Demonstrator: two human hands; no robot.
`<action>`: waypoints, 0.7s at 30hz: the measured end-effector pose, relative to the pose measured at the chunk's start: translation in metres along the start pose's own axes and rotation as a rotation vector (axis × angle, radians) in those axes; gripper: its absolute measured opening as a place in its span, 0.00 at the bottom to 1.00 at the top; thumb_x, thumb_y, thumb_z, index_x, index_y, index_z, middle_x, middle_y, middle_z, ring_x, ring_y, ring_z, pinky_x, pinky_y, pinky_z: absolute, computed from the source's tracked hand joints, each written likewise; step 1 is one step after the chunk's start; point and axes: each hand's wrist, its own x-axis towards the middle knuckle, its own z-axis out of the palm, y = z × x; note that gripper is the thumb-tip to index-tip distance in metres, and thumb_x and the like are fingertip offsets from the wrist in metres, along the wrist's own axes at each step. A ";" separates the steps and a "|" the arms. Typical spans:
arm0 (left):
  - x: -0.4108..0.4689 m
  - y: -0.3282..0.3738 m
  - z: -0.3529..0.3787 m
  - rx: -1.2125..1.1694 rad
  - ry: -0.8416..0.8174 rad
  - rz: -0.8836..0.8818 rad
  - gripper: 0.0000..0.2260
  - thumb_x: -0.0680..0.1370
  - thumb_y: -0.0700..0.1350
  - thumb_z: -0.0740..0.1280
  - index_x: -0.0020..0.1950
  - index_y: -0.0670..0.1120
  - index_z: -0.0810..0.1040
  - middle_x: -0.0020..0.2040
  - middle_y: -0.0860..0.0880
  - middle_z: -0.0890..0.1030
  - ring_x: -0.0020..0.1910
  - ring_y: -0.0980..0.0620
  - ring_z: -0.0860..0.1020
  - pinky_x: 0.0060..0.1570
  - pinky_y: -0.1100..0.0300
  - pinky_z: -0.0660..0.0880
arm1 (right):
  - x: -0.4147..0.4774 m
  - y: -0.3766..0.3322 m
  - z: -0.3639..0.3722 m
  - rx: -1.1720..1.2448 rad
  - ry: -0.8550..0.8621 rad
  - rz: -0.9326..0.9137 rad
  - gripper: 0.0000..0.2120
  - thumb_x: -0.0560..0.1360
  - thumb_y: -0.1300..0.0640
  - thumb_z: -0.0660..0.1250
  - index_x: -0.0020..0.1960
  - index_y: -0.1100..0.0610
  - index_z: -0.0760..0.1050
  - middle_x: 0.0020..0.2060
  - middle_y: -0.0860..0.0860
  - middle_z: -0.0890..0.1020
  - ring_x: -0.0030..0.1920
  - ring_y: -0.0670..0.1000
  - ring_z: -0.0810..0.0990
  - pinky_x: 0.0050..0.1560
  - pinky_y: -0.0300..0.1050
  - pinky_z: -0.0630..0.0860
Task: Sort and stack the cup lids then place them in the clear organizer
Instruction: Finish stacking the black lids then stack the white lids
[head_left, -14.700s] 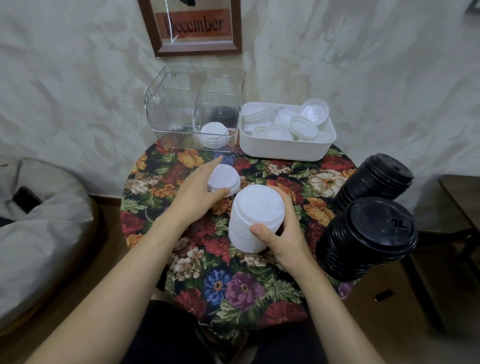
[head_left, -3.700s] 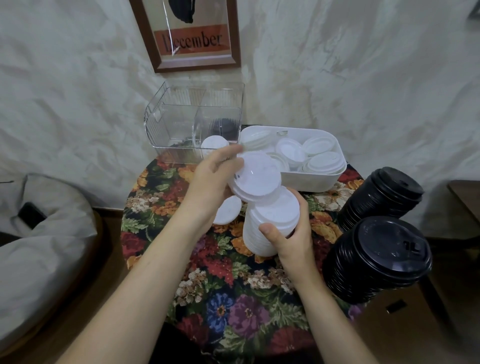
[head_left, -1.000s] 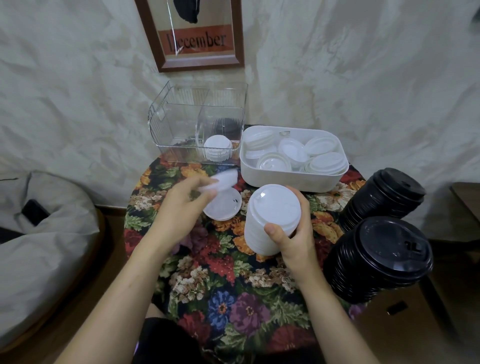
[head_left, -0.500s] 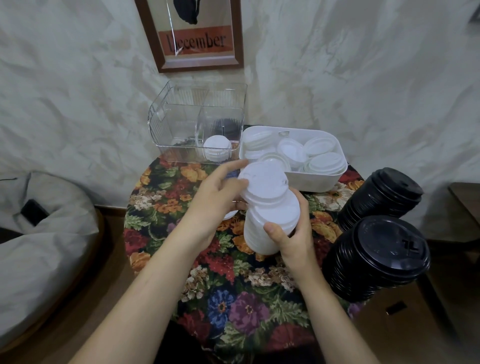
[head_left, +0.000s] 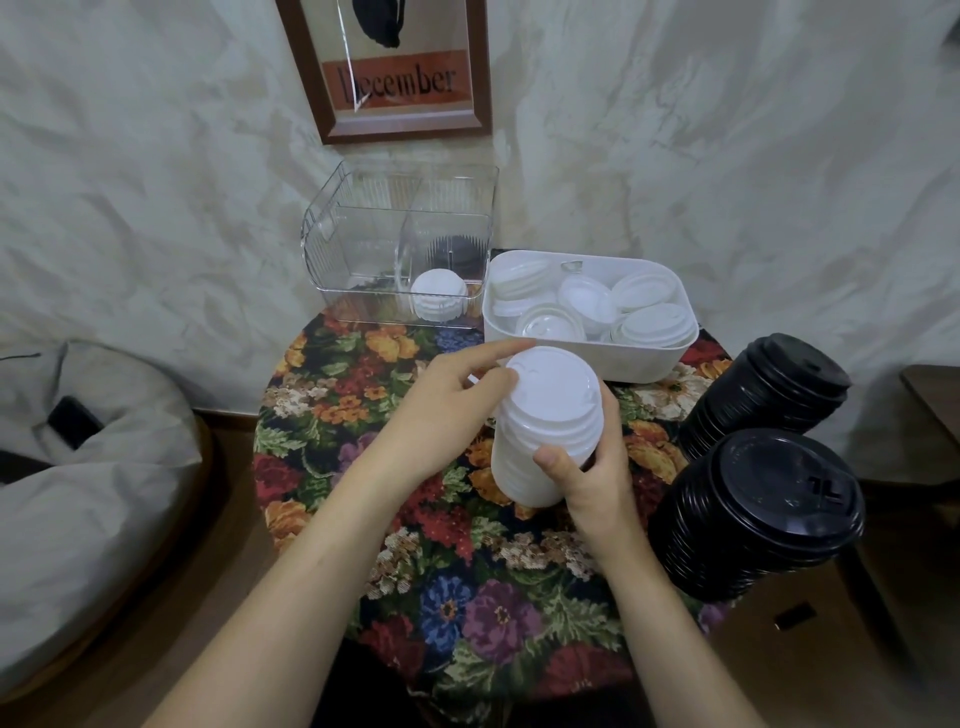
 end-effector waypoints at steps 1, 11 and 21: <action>0.002 0.000 0.001 0.042 -0.006 0.008 0.17 0.84 0.48 0.62 0.69 0.64 0.79 0.48 0.47 0.80 0.41 0.54 0.78 0.50 0.56 0.77 | 0.000 -0.001 0.000 0.005 -0.004 0.002 0.48 0.66 0.29 0.76 0.77 0.48 0.65 0.71 0.43 0.76 0.72 0.48 0.75 0.67 0.39 0.74; -0.004 -0.008 0.015 0.138 -0.031 0.060 0.19 0.79 0.59 0.66 0.70 0.67 0.73 0.62 0.65 0.74 0.61 0.65 0.73 0.59 0.63 0.70 | -0.002 -0.003 -0.001 0.039 -0.016 0.041 0.52 0.66 0.32 0.79 0.81 0.48 0.59 0.72 0.39 0.75 0.73 0.45 0.74 0.67 0.38 0.74; -0.004 -0.025 0.018 0.096 0.009 0.080 0.20 0.77 0.64 0.64 0.70 0.68 0.73 0.64 0.65 0.76 0.63 0.69 0.72 0.59 0.66 0.68 | -0.001 -0.002 -0.001 0.010 0.012 -0.017 0.46 0.67 0.29 0.75 0.78 0.48 0.65 0.71 0.44 0.76 0.72 0.48 0.75 0.68 0.42 0.74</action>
